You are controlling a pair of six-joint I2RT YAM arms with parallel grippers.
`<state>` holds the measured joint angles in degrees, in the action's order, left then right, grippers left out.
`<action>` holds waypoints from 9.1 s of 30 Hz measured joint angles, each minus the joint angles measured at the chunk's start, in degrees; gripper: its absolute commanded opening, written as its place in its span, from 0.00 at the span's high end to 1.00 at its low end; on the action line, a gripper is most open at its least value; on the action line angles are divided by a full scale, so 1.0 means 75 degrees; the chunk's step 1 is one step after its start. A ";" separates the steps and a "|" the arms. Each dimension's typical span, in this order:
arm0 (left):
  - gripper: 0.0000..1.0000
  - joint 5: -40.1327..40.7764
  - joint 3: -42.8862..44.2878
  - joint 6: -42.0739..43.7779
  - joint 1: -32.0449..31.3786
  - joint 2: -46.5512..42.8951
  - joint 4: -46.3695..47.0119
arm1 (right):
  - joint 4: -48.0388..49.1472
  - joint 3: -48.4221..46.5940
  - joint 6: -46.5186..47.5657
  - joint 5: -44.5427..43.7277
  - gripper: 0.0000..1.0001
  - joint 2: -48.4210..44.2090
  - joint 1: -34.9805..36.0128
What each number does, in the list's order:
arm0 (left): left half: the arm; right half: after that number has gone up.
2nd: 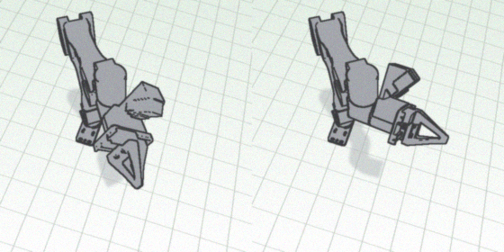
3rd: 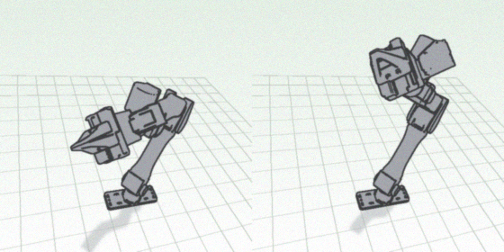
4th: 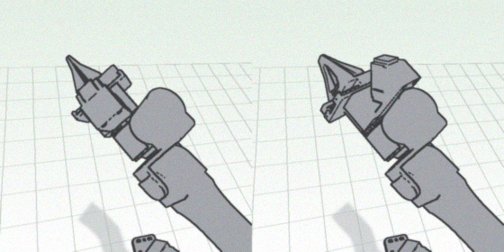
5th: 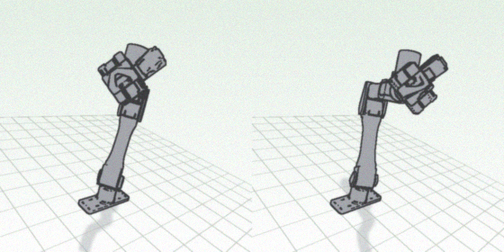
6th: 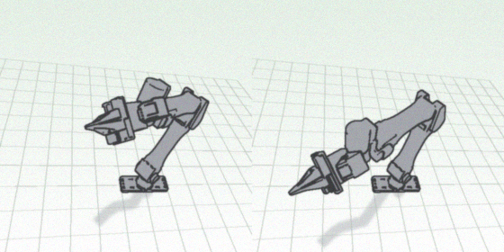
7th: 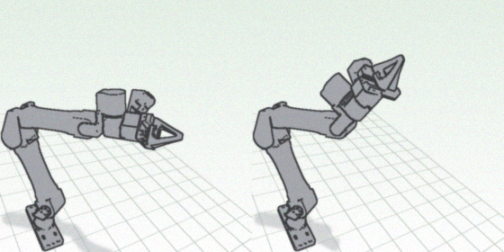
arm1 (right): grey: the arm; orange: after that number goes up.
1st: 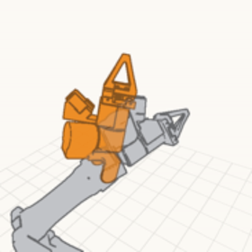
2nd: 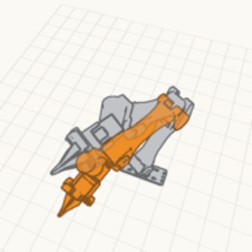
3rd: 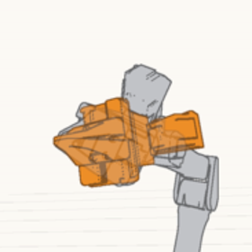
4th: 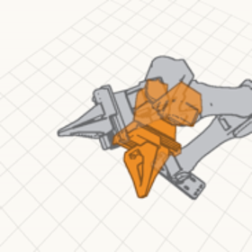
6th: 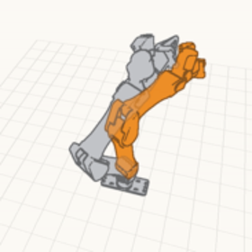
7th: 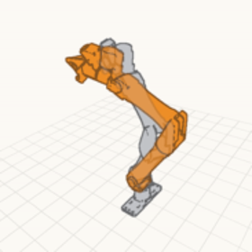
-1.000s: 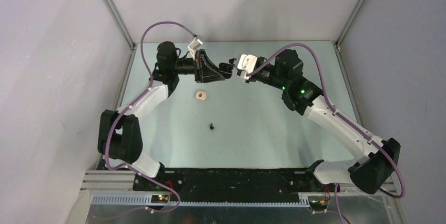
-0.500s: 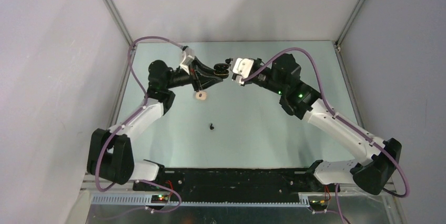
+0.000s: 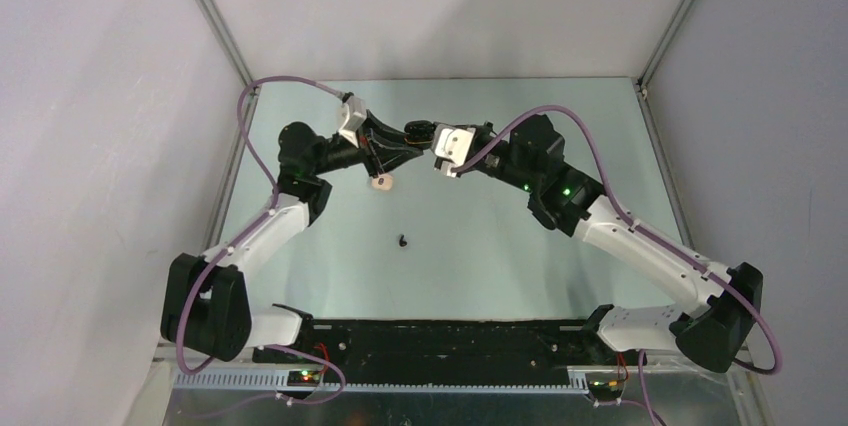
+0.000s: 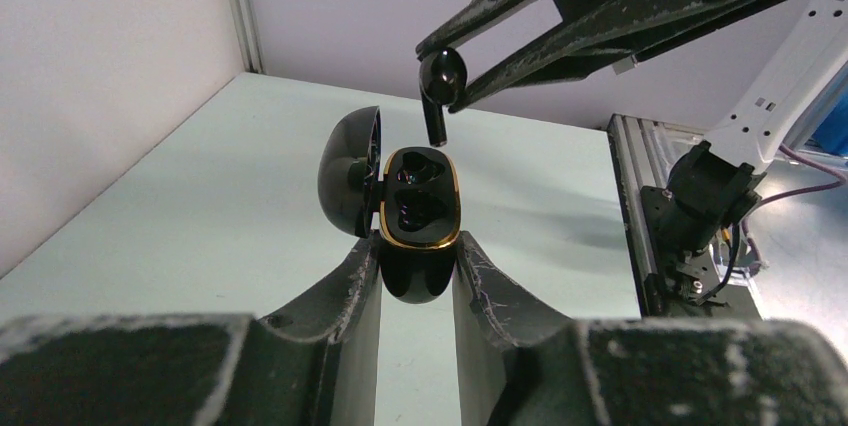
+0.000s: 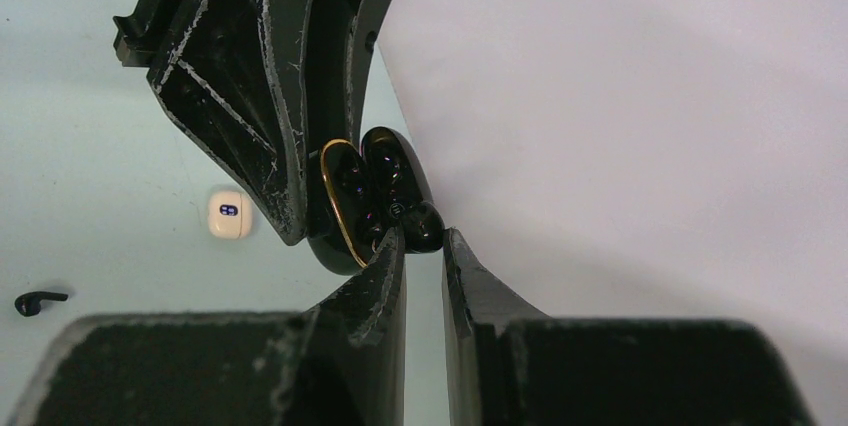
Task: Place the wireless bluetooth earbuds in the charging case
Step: Place the earbud in the charging case, then adjust the charging case, then adjust the earbud at the center of the board.
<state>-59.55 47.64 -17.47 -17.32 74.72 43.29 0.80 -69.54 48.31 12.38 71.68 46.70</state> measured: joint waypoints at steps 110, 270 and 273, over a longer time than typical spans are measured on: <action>1.00 -0.0769 0.0082 0.0682 -0.0026 0.0659 0.0277 | -0.4468 -0.4220 -0.4500 0.4689 0.58 0.2961 -0.2113; 0.96 0.3284 0.5581 0.6024 -0.1075 0.6808 -1.7500 | -0.3089 0.0312 -0.2498 0.2468 1.00 -0.0624 -0.3657; 0.95 0.3322 0.5977 0.6012 -0.1075 0.7335 -1.7590 | -0.3060 0.0315 -0.2518 0.2465 1.00 -0.0624 -0.3657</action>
<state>-34.63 92.47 27.62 -25.39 129.73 -88.64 -22.15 -67.18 29.43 30.87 67.00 19.27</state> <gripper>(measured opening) 0.241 0.134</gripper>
